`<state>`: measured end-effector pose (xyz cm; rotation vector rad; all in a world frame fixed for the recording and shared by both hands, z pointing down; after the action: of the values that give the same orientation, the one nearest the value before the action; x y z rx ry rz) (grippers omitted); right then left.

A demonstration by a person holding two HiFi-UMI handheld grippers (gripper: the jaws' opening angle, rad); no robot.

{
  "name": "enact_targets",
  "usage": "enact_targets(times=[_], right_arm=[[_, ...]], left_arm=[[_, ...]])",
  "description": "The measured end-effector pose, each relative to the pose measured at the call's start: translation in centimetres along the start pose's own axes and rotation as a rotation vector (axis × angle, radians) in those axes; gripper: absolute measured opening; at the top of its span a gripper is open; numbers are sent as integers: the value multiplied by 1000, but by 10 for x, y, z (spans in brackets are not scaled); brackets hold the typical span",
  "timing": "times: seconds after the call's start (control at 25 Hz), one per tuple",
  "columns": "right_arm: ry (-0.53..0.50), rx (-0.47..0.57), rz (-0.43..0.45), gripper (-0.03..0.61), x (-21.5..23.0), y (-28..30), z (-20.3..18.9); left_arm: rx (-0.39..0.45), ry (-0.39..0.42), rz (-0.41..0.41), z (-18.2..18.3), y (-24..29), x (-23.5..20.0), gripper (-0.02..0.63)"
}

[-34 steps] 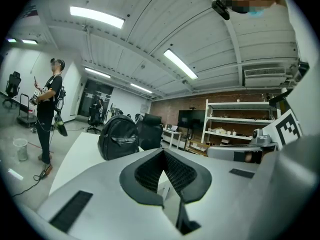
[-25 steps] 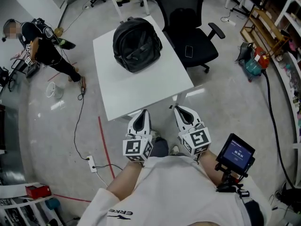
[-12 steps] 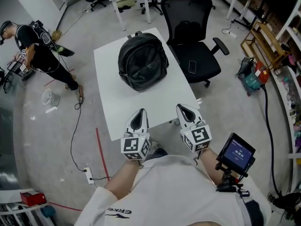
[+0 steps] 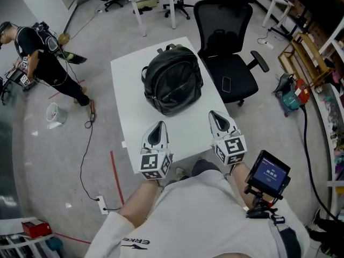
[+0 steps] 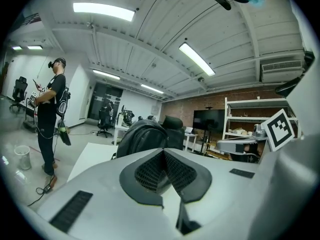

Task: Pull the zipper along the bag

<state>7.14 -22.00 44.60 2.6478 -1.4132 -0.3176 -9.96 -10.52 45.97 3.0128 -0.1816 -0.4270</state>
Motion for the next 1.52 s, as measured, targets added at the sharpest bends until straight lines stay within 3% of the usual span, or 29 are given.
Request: enact_targets(times=[0.56, 0.84, 1.12, 1.36, 1.52], right_arm=[[-72, -45, 41, 5, 81, 136, 17], [-92, -81, 88, 5, 109, 193, 10], [-129, -95, 131, 5, 126, 229, -2], [-216, -129, 245, 9, 138, 259, -11], [-294, -148, 355, 92, 142, 279, -14]], left_arm=[[-28, -10, 139, 14, 91, -66, 3], [-69, 4, 199, 4, 122, -85, 3], [-93, 95, 221, -1, 133, -86, 5], [-131, 129, 227, -8, 141, -85, 97], [-142, 140, 237, -7, 146, -88, 110]])
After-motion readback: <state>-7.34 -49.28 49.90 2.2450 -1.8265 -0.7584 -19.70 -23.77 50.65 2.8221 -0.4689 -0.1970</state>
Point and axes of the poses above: the fingertips, and each gripper's own axes: y forward along the fingers, x to its right, z out of its top, the point moved 3 cm from there along -y, backward along the fingers, and after that the axes turned 5 degrees about -y, right-handed, at the moved point
